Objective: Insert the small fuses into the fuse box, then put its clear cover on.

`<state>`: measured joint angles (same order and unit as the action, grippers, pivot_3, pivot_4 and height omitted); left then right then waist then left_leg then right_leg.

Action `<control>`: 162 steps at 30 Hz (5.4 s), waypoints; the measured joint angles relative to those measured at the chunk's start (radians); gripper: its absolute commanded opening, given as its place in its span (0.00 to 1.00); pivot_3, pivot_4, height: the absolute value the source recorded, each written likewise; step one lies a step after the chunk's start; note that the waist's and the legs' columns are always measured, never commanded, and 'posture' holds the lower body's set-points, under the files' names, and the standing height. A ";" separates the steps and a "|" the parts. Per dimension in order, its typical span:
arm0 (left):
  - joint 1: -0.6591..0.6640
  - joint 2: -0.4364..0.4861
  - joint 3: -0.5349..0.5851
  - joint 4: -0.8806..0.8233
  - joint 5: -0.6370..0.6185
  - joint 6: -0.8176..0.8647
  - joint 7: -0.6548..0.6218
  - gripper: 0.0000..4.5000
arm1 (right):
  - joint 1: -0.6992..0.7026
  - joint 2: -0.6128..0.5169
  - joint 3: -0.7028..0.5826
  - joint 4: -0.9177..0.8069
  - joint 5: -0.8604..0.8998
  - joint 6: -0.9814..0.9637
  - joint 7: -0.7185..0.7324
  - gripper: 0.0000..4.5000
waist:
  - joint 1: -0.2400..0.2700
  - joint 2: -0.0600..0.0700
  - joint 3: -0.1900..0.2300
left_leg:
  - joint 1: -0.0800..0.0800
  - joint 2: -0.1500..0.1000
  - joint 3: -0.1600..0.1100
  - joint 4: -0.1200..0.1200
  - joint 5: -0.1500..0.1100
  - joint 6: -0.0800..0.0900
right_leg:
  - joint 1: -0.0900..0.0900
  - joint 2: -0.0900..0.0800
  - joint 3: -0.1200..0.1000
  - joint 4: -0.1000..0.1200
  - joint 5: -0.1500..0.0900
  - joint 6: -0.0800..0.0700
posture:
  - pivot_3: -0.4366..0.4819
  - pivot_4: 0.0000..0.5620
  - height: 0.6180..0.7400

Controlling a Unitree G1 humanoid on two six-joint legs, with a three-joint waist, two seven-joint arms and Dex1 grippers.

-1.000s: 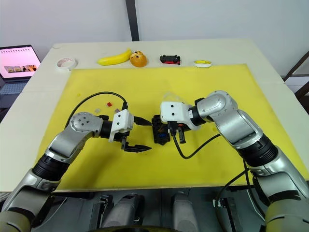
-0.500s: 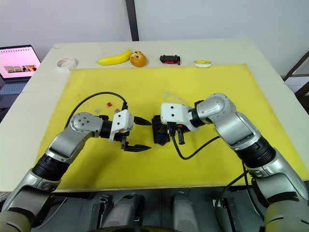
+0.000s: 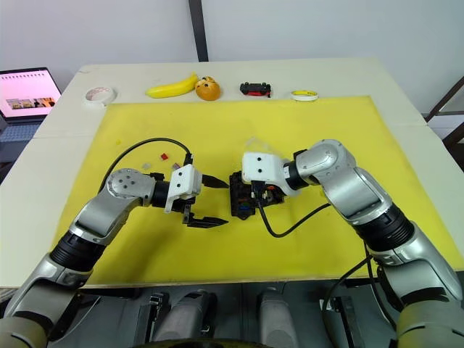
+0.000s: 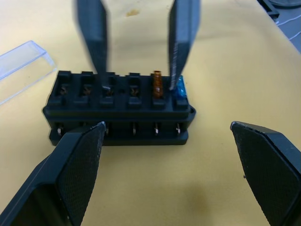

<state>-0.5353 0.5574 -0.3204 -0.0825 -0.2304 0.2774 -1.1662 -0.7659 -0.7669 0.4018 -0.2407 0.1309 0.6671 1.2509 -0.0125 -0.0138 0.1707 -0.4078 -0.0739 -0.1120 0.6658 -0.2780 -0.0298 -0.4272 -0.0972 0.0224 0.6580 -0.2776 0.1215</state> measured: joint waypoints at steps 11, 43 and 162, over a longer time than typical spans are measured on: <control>-0.001 0.000 0.000 0.002 0.000 -0.003 -0.008 1.00 | 0.106 0.062 -0.145 -0.016 0.126 -0.039 -0.053 0.71 | 0.000 0.000 0.000 | 0.000 0.000 0.000 0.000 0.000 0.000 | 0.000 0.000 0.000 0.001 0.000 0.000 | 0.48 0.27 1.00; -0.013 -0.006 0.002 0.024 0.000 -0.007 0.003 1.00 | 0.230 0.138 -0.170 0.154 0.129 -0.245 -0.131 0.01 | 0.000 0.000 -0.001 | 0.001 0.000 0.000 0.001 0.000 0.000 | 0.000 0.000 0.000 0.003 0.000 0.000 | 0.48 0.27 1.00; -0.163 -0.126 1.077 0.702 -0.688 0.984 0.856 1.00 | 0.285 0.226 -0.214 -0.311 0.383 0.198 -0.643 0.98 | 0.018 -0.001 -0.003 | 0.015 -0.002 0.000 -0.003 -0.002 0.002 | 0.011 -0.001 0.002 0.005 0.000 0.000 | 0.48 0.27 1.00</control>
<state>-0.6981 0.4312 0.7568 0.6190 -0.9188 1.2615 -0.3104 -0.4810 -0.5414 0.1878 -0.5513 0.5142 0.8646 0.6077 0.0051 -0.0144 0.1677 -0.3925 -0.0756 -0.1122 0.6630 -0.2798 -0.0279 -0.4165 -0.0986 0.0240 0.6634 -0.2778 0.1213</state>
